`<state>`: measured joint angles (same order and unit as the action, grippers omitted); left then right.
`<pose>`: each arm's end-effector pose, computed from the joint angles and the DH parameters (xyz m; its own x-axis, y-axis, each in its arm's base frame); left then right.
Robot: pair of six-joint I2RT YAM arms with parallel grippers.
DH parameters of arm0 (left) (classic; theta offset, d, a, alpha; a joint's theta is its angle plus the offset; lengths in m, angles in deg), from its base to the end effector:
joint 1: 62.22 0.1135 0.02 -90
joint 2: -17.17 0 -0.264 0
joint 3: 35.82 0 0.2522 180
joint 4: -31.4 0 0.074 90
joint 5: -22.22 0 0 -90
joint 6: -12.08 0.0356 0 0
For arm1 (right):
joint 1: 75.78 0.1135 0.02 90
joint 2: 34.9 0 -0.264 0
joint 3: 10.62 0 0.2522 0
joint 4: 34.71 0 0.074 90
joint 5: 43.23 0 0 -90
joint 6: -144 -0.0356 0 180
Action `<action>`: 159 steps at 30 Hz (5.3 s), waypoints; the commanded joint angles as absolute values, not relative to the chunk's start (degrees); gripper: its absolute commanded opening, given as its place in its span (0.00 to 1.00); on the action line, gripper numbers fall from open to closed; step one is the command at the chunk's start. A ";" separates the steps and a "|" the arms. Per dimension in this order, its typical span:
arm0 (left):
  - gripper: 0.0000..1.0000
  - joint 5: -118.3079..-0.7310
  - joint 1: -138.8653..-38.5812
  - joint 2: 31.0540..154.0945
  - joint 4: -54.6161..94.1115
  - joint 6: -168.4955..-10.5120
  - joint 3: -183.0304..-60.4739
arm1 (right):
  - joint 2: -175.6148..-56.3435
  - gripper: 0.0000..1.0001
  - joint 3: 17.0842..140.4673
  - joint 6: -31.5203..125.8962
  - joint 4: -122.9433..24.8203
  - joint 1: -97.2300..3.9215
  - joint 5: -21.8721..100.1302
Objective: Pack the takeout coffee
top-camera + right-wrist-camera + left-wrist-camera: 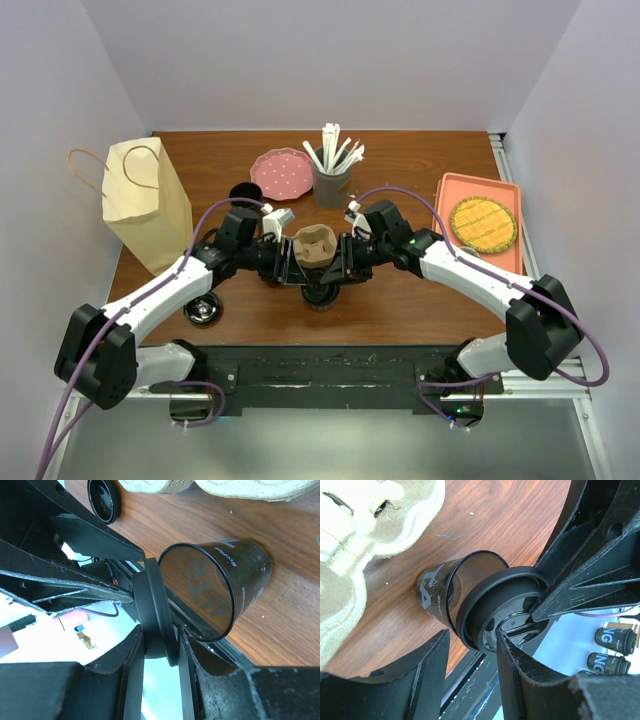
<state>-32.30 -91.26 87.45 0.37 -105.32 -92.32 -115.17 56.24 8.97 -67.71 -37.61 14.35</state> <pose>0.2076 -0.1389 0.2294 -0.8946 0.0681 -0.4416 0.3870 0.6120 -0.6897 0.2181 0.1957 0.2398 -0.9771 -0.0084 -0.2126 -0.1712 0.6242 0.7622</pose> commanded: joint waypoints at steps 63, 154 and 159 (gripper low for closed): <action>0.46 -36.14 -92.55 91.17 1.65 -105.43 -95.02 | -114.96 0.56 63.52 12.51 -80.55 -37.29 27.61; 0.41 -41.85 -97.29 98.20 -0.46 -104.47 -93.79 | -109.01 0.53 58.79 17.18 -77.74 -40.44 22.17; 0.40 -42.12 -97.29 98.29 -0.55 -104.82 -93.70 | -108.99 0.49 52.90 17.17 -73.18 -41.06 15.67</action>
<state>-36.97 -96.81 96.98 3.69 -106.87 -95.34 -108.59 56.88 17.95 -76.50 -40.80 21.89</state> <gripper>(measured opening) 0.451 0.505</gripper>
